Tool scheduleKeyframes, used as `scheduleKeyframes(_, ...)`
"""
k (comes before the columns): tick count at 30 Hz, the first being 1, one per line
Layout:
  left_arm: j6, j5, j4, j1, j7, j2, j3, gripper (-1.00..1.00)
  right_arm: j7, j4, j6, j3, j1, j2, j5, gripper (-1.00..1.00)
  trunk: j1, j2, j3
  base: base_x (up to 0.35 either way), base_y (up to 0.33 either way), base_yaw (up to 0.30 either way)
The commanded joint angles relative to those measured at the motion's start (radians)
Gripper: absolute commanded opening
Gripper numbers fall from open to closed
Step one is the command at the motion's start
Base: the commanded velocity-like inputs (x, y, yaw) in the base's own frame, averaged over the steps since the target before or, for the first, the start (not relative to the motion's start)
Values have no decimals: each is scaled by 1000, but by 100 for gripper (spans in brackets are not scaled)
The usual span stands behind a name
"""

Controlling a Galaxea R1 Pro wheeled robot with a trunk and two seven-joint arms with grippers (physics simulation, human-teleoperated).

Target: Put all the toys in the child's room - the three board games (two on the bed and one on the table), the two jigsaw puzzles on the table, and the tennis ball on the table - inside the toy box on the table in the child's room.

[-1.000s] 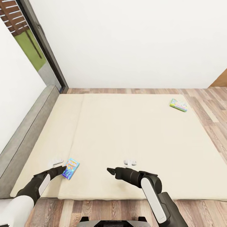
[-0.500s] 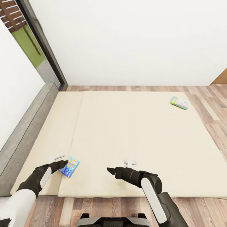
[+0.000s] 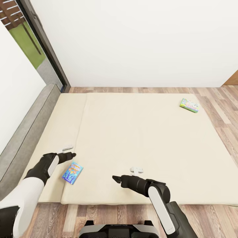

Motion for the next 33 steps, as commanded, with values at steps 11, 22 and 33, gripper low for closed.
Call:
scheduleKeyframes(11,5,-32,24,-40,-1,-4,-34,100,3,-2,-32,1,0,-8,2,100,0,-2,-19,0,0,0)
scheduleKeyframes(22,-20,-38,69,-42,-1,1,-37,100,4,-2,-48,2,0,-10,1,100,0,-2,-38,0,0,0)
scheduleKeyframes(33,-64,-40,112,-42,0,5,-38,100,4,-2,-49,2,0,-11,1,100,0,-2,-56,0,0,0)
